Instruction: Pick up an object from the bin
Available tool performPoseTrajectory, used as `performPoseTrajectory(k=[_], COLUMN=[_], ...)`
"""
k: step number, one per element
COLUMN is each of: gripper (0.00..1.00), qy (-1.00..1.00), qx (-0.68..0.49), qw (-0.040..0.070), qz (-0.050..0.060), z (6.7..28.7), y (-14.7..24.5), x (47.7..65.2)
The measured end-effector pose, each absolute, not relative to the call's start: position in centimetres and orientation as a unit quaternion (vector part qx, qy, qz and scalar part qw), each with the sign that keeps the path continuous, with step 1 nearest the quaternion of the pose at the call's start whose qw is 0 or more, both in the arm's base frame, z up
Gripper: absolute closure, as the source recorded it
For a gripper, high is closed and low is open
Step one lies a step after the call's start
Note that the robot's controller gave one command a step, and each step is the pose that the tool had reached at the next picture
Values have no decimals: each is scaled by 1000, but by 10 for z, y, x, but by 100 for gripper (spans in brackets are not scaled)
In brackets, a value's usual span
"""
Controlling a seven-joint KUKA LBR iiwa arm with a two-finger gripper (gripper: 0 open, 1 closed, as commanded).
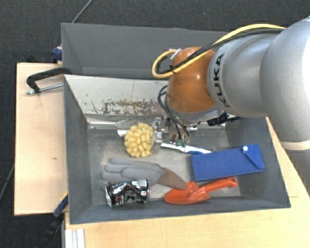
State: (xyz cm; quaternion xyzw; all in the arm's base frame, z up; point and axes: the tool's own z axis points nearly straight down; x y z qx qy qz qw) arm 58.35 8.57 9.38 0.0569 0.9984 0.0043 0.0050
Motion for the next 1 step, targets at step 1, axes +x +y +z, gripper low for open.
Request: performPoseTrajectory(k=[1], gripper=[100], qy=[998], qx=[57], qw=[3], qz=[4], z=[119], y=[86], x=[583])
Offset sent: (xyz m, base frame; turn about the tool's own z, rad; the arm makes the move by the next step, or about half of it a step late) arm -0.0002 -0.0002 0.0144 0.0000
